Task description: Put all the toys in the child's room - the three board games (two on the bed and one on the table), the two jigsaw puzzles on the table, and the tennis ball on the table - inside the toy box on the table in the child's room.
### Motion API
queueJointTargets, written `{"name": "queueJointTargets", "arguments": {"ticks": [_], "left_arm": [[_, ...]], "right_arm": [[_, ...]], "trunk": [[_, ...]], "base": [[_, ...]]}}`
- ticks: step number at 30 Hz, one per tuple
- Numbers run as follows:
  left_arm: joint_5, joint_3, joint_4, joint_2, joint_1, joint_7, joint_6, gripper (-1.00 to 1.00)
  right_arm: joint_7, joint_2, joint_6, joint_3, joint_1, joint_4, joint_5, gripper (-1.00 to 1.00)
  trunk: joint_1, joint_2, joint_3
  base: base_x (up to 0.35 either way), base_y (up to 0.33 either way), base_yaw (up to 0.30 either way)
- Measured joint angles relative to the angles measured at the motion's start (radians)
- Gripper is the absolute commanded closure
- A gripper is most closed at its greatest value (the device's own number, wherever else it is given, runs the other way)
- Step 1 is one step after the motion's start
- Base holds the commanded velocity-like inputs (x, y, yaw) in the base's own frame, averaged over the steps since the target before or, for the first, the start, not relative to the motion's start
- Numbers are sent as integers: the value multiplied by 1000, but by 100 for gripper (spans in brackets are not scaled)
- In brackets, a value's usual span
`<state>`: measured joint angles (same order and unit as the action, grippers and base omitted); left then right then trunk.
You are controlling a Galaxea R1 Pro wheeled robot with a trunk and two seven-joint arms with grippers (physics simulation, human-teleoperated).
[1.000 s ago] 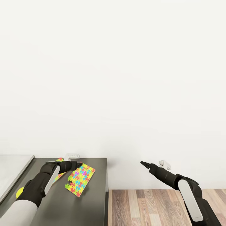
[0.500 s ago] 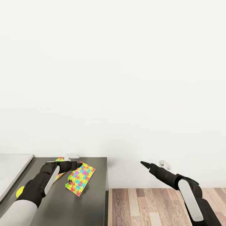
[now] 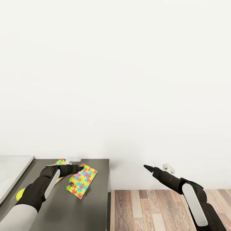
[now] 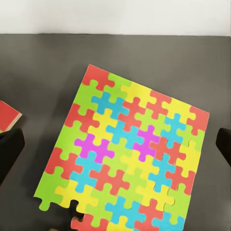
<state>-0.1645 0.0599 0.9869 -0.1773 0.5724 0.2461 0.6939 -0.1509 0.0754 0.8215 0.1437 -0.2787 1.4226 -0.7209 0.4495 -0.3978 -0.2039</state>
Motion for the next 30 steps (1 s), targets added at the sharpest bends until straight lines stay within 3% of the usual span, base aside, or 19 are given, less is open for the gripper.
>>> {"name": "queueJointTargets", "arguments": {"ticks": [5, 13, 22, 30], "left_arm": [[-6, -3, 0, -6, 0, 19, 1, -100], [-3, -6, 0, -12, 1, 148, 0, -100], [-7, -14, 0, -33, 1, 168, 1, -100], [-10, -92, 0, -36, 5, 193, 2, -100]], "right_arm": [[0, 0, 0, 0, 0, 0, 0, -100], [0, 0, 0, -1, 0, 0, 1, -100], [-1, 0, 0, -2, 0, 0, 1, -100], [-1, 0, 0, -2, 0, 0, 0, -100]], "trunk": [[0, 0, -8], [0, 0, -21], [0, 0, -36], [0, 0, -49]], "base": [[0, 0, 0], [0, 0, 0], [0, 0, 0], [0, 0, 0]]}}
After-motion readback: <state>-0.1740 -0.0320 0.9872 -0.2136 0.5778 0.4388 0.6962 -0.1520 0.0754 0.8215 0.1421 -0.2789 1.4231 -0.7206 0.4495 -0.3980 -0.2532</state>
